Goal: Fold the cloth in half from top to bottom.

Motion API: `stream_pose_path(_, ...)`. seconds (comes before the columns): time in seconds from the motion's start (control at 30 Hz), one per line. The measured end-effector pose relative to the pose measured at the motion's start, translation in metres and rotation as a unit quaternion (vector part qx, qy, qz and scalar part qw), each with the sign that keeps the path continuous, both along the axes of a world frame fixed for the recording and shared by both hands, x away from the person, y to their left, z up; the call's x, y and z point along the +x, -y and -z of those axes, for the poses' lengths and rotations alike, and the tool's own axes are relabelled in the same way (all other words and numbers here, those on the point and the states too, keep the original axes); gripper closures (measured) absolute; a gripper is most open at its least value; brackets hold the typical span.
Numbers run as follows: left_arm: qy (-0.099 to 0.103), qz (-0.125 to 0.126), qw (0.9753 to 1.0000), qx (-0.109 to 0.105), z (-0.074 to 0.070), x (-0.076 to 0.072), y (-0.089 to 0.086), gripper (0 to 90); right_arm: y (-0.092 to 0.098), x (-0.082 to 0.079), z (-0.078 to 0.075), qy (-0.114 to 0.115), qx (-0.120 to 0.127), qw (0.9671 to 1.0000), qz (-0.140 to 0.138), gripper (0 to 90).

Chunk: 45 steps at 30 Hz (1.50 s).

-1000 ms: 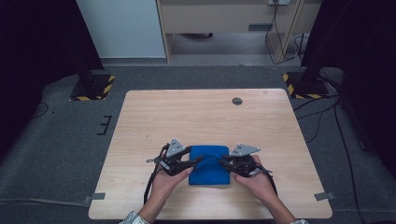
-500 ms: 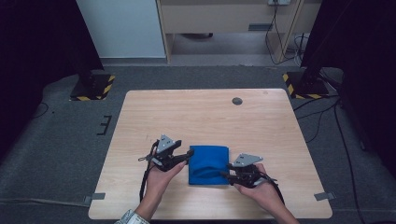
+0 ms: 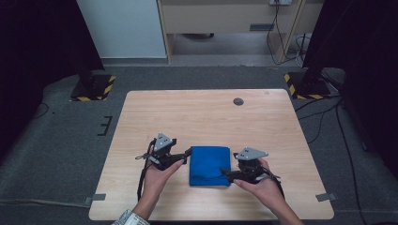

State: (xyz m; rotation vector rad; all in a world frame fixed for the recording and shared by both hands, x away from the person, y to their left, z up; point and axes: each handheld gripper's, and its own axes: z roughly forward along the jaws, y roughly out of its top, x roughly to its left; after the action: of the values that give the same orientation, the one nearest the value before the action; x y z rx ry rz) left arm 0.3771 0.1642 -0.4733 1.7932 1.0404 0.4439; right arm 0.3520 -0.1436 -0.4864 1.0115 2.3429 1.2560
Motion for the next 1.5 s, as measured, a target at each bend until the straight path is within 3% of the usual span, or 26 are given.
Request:
stream_pose_path(0.3, -0.014, -0.023, 0.9996, 0.013, 0.006, 0.009, -0.021, 10.1, 0.024, 0.024, -0.009, 0.005, 0.019, 0.9983, 0.054, 10.0)
stream_pose_path(0.6, -0.042, -0.039, 0.9977, 0.035, 0.02, 0.019, -0.043, 8.6, 0.063, 0.034, 0.005, -0.006, 0.016, 0.9951, 0.097, 9.3)
stream_pose_path(0.8, -0.05, -0.043, 0.9959, 0.062, 0.026, 0.023, -0.051, 8.4, 0.088, 0.039, 0.014, -0.018, 0.013, 0.992, 0.124, 9.2)
stream_pose_path(0.97, -0.057, -0.048, 0.9943, 0.077, 0.03, 0.026, -0.057, 8.3, 0.107, 0.045, 0.023, -0.037, 0.025, 0.9881, 0.147, 9.4)
stream_pose_path(1.23, -0.067, -0.058, 0.9911, 0.1, 0.037, 0.03, -0.065, 8.3, 0.129, 0.06, 0.028, -0.048, 0.016, 0.9808, 0.188, 10.0)
stream_pose_path(1.33, -0.072, -0.065, 0.9898, 0.104, 0.04, 0.031, -0.069, 8.3, 0.132, 0.064, 0.03, -0.051, 0.017, 0.978, 0.202, 10.3)
stream_pose_path(1.5, -0.077, -0.072, 0.9877, 0.115, 0.043, 0.033, -0.074, 8.2, 0.132, 0.068, 0.034, -0.055, 0.011, 0.9765, 0.208, 10.2)
